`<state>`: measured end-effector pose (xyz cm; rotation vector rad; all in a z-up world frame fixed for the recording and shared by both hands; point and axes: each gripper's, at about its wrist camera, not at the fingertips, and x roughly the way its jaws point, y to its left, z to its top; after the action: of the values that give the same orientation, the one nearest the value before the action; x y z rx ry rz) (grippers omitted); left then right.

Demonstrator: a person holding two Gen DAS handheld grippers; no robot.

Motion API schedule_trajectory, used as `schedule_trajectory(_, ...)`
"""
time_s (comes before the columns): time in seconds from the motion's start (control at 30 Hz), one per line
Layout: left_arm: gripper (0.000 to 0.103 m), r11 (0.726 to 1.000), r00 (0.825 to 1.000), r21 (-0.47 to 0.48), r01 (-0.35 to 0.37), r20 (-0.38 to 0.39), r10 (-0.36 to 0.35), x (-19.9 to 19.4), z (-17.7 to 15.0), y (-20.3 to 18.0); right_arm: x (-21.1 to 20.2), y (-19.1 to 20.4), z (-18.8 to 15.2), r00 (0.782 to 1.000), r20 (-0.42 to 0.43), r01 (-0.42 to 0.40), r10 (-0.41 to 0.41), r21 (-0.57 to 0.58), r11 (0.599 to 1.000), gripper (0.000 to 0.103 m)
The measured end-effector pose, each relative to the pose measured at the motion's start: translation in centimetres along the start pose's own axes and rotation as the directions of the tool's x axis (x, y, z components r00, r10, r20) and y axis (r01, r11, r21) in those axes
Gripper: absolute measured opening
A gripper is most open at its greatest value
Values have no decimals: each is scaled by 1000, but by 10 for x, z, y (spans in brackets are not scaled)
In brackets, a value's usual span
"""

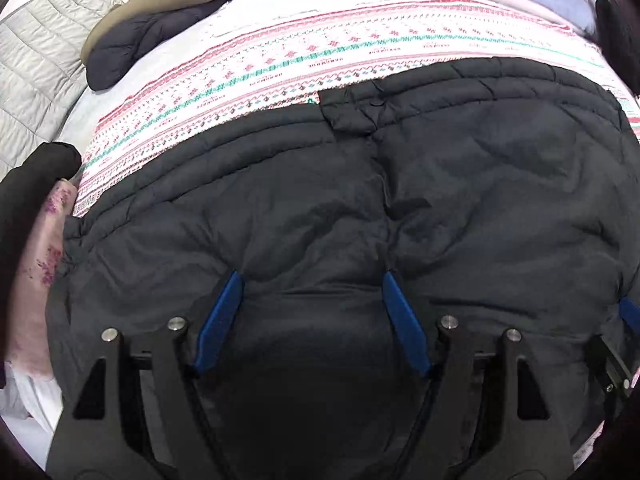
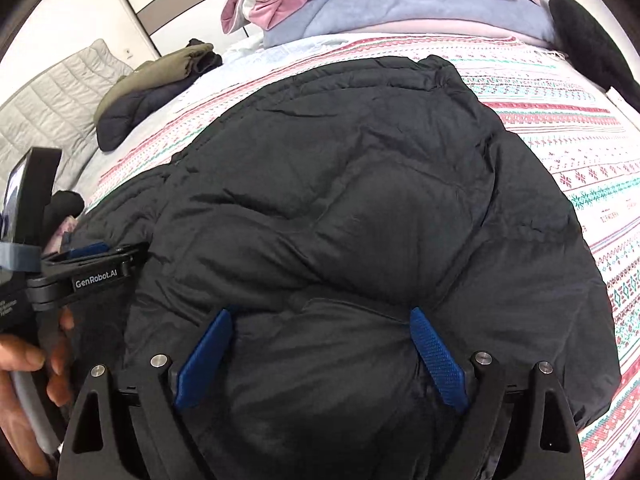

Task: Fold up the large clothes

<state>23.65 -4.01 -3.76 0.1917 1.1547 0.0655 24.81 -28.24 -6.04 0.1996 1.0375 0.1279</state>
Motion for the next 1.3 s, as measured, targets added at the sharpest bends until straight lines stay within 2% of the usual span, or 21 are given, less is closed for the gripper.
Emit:
schedule_trajectory(0.07,74,999,999,-23,44,-23,-44,-7,6,7,0,0,0,1000,-1,-2,2,3,1000,92)
schedule_trajectory(0.1,74,995,997,-62,81,0,-81,-16,12,14,0,0,0,1000,-1,-4,4,6,1000,92)
schedule_trajectory(0.13,74,992,996,-89,89,25,-87,-23,18,19,0,0,0,1000,-1,-5,5,9,1000,92)
schedule_trajectory(0.17,74,992,997,-106,72,46,-67,-29,27,21,0,1,1,1000,-2,-3,3,11,1000,92)
schedule_trajectory(0.23,74,994,998,-96,58,31,-55,-25,37,16,0,2,1,1000,-1,3,-3,10,1000,92)
schedule_trajectory(0.3,74,996,998,-79,44,-32,-46,-6,46,10,2,5,2,1000,-2,7,-6,3,1000,92)
schedule_trajectory(0.4,76,995,993,-100,-18,-121,5,36,47,9,4,5,2,1000,1,-3,3,9,1000,93)
schedule_trajectory(0.47,80,992,993,-122,-1,-120,-13,44,44,15,4,3,1,1000,4,-9,9,10,1000,93)
schedule_trajectory(0.6,79,983,989,-181,19,-141,-45,40,47,23,4,4,1,1000,0,-5,5,8,1000,93)
schedule_trajectory(0.77,79,952,991,-297,69,-87,-99,32,65,44,5,4,2,1000,-2,0,0,11,1000,93)
schedule_trajectory(0.87,79,928,980,-350,130,-99,-175,52,74,42,6,7,2,1000,-2,12,-12,7,1000,93)
schedule_trajectory(0.93,79,929,976,-351,116,-133,-172,70,75,38,6,10,1,1000,-1,20,-20,2,1000,93)
schedule_trajectory(1.03,80,930,982,-351,109,-108,-156,79,69,32,6,11,1,1000,2,15,-15,-6,1000,93)
schedule_trajectory(1.13,80,930,979,-344,131,-104,-176,76,65,33,7,10,0,1000,0,10,-10,-5,1000,93)
schedule_trajectory(1.2,80,918,973,-364,159,-101,-209,65,61,40,7,11,1,1000,-2,14,-14,-12,1000,93)
schedule_trajectory(1.3,80,899,967,-377,221,-31,-251,34,45,62,8,9,1,1000,-2,12,-12,-13,1000,94)
